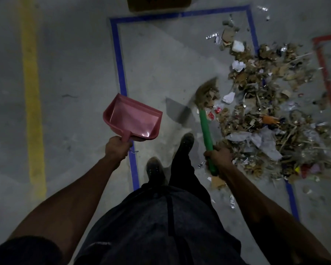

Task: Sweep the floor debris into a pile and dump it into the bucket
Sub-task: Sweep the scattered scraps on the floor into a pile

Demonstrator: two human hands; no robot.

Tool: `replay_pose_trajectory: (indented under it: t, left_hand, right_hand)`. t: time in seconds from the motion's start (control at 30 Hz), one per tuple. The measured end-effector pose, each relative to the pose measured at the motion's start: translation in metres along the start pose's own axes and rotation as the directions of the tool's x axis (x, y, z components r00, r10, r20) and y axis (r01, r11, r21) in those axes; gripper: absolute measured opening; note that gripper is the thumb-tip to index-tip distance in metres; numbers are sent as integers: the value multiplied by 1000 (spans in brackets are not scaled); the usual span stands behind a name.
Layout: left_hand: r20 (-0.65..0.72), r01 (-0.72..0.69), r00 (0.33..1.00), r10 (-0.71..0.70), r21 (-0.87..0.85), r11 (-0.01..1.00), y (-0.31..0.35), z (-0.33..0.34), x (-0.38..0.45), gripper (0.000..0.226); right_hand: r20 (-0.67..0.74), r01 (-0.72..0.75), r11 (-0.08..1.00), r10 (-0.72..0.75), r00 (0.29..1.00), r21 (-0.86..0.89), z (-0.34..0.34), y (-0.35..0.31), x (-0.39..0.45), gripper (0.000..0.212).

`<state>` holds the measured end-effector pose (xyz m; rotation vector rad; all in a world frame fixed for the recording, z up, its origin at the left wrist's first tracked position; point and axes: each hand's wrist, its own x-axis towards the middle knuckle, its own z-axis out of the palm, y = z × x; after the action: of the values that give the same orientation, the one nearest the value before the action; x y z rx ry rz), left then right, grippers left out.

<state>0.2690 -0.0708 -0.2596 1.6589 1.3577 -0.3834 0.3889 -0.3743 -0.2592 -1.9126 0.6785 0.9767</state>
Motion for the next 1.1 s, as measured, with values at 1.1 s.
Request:
replay_pose_trajectory:
  t: [1.1]
  left_hand:
    - [9,-203,979,203,36,979,211,120,3,7]
  right_hand:
    - [99,-42,993,53,994,-107,-141,-80,87,26]
